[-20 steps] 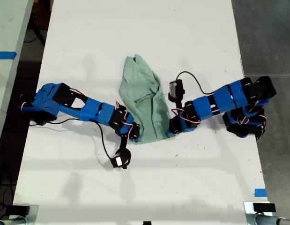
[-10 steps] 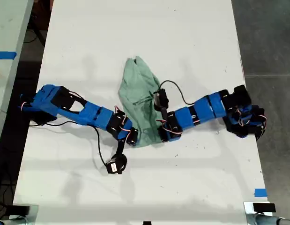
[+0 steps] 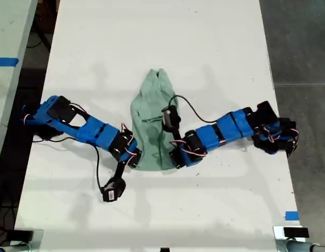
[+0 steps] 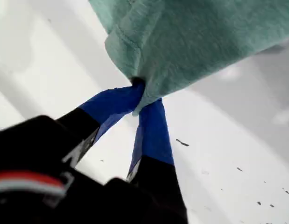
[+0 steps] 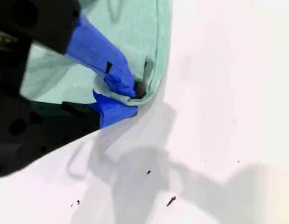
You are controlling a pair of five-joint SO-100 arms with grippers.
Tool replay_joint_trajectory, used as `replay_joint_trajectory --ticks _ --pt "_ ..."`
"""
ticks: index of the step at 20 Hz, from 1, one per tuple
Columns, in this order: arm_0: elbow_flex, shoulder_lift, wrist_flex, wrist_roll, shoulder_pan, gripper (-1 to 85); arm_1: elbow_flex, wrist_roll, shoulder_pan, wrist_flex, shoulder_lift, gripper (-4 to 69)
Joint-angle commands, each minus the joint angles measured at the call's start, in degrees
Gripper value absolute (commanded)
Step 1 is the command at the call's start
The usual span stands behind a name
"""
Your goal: Fold t shirt
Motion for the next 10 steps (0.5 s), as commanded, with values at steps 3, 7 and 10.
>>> replay_joint_trajectory --ticks 3,7,10 --pt "1.58 18.81 2.90 3.60 -3.69 -0.1 0.00 -7.38 3.08 -3.96 17.67 -0.9" --pt "8.53 29.27 3.34 7.91 -13.89 -0.1 7.73 -11.87 12.22 -6.94 28.12 -0.9" --pt "15.64 36.30 3.08 10.90 -26.02 -0.1 12.74 -14.50 21.27 -7.82 33.31 -0.9"
